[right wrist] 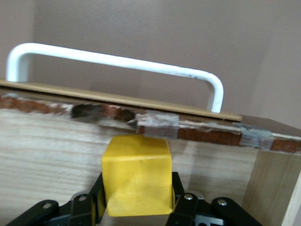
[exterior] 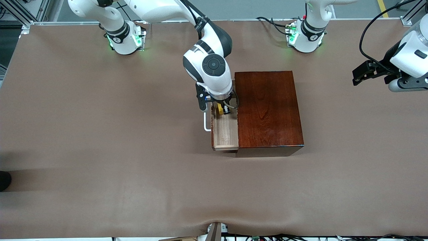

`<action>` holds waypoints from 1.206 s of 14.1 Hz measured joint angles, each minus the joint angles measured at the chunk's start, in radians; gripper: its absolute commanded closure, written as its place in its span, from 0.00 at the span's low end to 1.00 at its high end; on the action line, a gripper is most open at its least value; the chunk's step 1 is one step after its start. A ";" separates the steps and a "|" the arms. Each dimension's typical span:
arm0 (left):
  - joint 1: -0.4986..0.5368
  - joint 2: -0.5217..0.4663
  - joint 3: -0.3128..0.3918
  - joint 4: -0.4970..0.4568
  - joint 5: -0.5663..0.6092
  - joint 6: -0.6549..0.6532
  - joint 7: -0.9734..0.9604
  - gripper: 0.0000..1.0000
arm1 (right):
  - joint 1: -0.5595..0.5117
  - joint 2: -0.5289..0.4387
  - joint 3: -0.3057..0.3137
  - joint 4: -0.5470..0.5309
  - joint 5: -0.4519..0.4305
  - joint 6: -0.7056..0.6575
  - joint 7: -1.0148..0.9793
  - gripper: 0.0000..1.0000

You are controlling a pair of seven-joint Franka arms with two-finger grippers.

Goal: Open drawer, take yellow block, close drawer
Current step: 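Lower the right gripper and grasp the yellow cube, then lift the cube with the right gripper while the left gripper reaches the handle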

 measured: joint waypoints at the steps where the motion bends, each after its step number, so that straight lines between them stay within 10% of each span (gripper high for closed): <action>1: 0.000 0.000 0.000 0.000 0.000 0.000 0.000 0.00 | 0.000 -0.001 -0.002 0.018 0.000 0.000 0.009 1.00; 17: -0.004 0.019 -0.131 0.004 -0.002 0.005 -0.163 0.00 | -0.163 -0.104 -0.023 0.187 -0.008 -0.270 -0.133 1.00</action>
